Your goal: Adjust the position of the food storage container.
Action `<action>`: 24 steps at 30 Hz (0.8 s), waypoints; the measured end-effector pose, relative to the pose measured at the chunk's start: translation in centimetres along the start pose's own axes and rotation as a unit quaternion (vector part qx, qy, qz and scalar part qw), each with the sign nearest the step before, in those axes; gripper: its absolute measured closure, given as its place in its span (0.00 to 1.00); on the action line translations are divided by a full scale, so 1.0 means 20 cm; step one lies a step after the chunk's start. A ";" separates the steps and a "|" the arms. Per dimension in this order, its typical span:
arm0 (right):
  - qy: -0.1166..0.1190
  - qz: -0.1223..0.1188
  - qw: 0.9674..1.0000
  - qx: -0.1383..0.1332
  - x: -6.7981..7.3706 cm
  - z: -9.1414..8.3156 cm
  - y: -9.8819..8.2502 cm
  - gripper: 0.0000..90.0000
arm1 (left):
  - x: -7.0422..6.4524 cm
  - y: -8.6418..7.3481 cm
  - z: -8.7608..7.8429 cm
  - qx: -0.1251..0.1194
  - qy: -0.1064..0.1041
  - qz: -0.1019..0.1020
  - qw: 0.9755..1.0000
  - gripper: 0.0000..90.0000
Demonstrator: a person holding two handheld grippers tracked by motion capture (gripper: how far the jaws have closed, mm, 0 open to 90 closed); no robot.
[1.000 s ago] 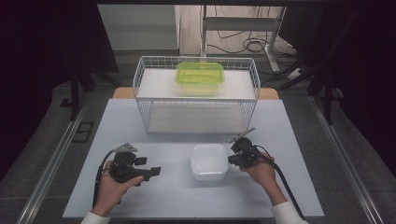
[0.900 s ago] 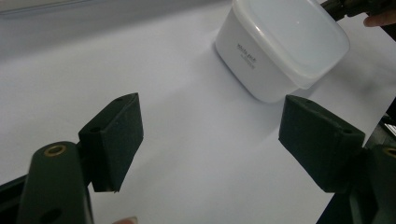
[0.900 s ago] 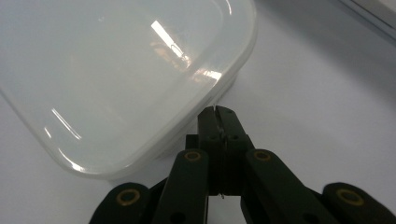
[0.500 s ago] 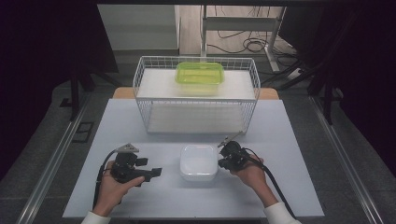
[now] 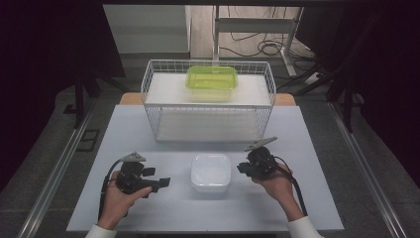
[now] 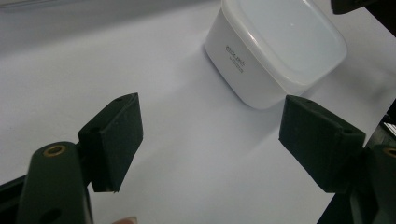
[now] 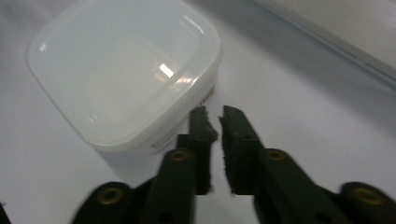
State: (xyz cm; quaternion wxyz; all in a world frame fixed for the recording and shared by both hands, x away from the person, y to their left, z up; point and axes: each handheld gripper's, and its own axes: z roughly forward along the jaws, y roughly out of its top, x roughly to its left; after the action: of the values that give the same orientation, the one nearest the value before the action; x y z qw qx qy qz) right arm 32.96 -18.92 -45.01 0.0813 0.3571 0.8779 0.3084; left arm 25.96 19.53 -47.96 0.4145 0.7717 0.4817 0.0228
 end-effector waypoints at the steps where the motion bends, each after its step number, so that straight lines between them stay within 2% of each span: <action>1: -0.001 0.007 1.000 -0.006 0.00 -0.01 -0.01 0.69 | 0.00 0.00 0.00 0.000 0.000 0.000 1.000 0.23; 2: -0.001 0.024 1.000 -0.017 -0.01 -0.04 -0.03 0.55 | 0.00 0.00 0.00 0.000 0.000 0.000 1.000 0.23; 3: -0.001 0.024 1.000 -0.017 -0.01 -0.04 -0.03 0.55 | 0.00 0.00 0.00 0.000 0.000 0.000 1.000 0.23; 4: 0.005 0.038 0.999 -0.026 -0.01 -0.06 -0.06 0.45 | 0.01 0.00 0.00 -0.001 0.001 -0.002 1.000 0.23; 5: 0.005 0.038 0.999 -0.026 -0.01 -0.06 -0.06 0.45 | 0.01 0.00 0.00 -0.001 0.001 -0.002 1.000 0.23; 6: 0.008 0.044 0.999 -0.029 -0.02 -0.07 -0.07 0.41 | 0.01 0.00 0.00 -0.001 0.002 -0.003 1.000 0.23; 10: 0.030 0.078 0.996 -0.040 -0.02 -0.09 -0.13 0.29 | 0.02 -0.01 0.01 -0.004 0.003 -0.009 1.000 0.23; 14: 0.044 0.107 0.992 -0.054 -0.04 -0.09 -0.17 0.24 | 0.03 -0.01 0.00 -0.013 0.004 -0.015 1.000 0.24; 16: 0.043 0.119 0.990 -0.069 -0.05 -0.10 -0.19 0.24 | 0.03 0.00 0.00 -0.017 0.005 -0.016 1.000 0.24; 17: 0.052 0.128 0.987 -0.077 -0.05 -0.10 -0.21 0.24 | 0.03 0.00 0.00 -0.017 0.005 -0.019 1.000 0.25; 20: 0.056 0.133 0.986 -0.081 -0.05 -0.10 -0.21 0.24 | 0.01 0.01 0.01 -0.021 -0.009 -0.020 1.000 0.26; 24: 0.059 0.137 0.985 -0.084 -0.05 -0.10 -0.22 0.24 | -0.02 0.02 0.02 -0.020 -0.010 -0.011 1.000 0.26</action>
State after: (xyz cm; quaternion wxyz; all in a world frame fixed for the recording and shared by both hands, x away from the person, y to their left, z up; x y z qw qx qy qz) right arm 30.54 -22.99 -46.19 0.0161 0.4472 0.7947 0.4102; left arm 26.26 18.88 -47.74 0.4349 0.7582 0.4853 0.0203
